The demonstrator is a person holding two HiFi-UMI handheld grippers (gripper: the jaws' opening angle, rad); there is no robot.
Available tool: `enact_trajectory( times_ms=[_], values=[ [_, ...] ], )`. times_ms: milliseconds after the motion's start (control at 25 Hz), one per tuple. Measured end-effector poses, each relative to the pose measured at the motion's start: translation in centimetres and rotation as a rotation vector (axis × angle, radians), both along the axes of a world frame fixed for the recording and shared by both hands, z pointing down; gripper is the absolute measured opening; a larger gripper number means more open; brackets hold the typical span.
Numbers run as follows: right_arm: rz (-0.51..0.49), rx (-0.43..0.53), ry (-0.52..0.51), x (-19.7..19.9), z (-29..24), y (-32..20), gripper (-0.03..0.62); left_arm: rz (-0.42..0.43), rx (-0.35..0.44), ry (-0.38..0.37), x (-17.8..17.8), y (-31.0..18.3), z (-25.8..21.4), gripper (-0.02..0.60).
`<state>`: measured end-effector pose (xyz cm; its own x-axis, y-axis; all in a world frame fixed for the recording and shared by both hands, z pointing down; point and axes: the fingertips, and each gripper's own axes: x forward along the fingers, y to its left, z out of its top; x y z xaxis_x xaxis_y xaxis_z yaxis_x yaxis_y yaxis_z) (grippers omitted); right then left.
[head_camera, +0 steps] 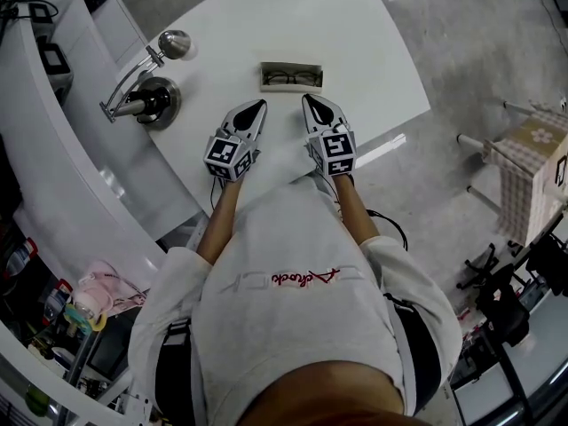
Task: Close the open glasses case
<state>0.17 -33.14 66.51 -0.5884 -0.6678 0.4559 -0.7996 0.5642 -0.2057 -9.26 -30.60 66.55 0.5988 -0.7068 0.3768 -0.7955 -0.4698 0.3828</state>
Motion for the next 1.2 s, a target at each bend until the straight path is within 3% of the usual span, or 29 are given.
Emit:
enact_trajectory(
  times_ms=[360,480,600,800,880,1040,1120,1200],
  values=[
    [-0.034,0.028,0.041,-0.7,0.5,-4.4,0.029,-0.008,-0.013,0.003,-0.1,0.0,0.5,0.026],
    [-0.068,0.069,0.109,-0.6,0.4,-5.3,0.029,-0.007,-0.016,0.006,0.1,0.1,0.6,0.026],
    [-0.16,0.185,0.309,-0.6,0.3,-5.8,0.029,-0.009,-0.017,0.014,0.3,0.1,0.5,0.026],
    [-0.441,0.448,0.733,-1.7,1.1,-5.6,0.029,-0.026,-0.013,0.029,0.2,-0.1,0.3,0.026],
    [-0.522,0.539,0.855,-1.8,1.5,-5.6,0.029,-0.032,-0.012,0.029,0.1,-0.2,0.2,0.026],
    [-0.535,0.57,0.843,-1.8,1.3,-5.8,0.033,-0.036,-0.011,0.026,-0.1,-0.1,0.2,0.026],
    [-0.542,0.547,0.832,-1.7,1.5,-5.9,0.116,-0.038,-0.009,0.026,-0.2,-0.1,0.1,0.026],
    [-0.547,0.531,0.839,-1.6,1.8,-6.1,0.13,-0.037,-0.007,0.026,-0.2,-0.1,0.0,0.026]
  ],
)
